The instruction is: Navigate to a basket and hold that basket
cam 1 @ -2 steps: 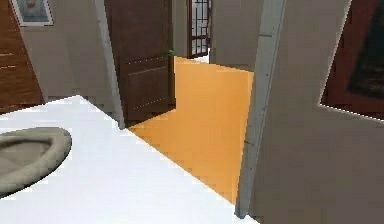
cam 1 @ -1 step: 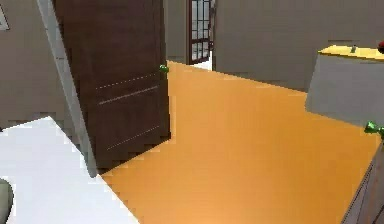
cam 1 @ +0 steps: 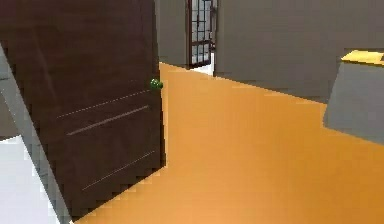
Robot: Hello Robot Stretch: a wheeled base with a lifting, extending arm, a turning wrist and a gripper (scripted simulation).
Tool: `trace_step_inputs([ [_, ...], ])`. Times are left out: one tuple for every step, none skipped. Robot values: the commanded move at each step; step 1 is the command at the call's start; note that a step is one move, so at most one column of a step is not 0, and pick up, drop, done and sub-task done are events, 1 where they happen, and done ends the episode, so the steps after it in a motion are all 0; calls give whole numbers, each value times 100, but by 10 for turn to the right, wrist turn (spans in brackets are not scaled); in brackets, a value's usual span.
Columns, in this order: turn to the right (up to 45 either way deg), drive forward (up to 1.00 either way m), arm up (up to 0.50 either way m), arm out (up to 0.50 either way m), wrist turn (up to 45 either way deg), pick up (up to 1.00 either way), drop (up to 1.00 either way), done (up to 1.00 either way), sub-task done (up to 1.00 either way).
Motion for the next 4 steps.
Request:
trace_step_inputs([
  [180, 0, 0, 0, 0, 0, 0, 0, 0],
  [0, 100, 0, 0, 0, 0, 0, 0, 0],
  [60, 0, 0, 0, 0, 0, 0, 0, 0],
  [0, 40, 0, 0, 0, 0, 0, 0, 0],
])
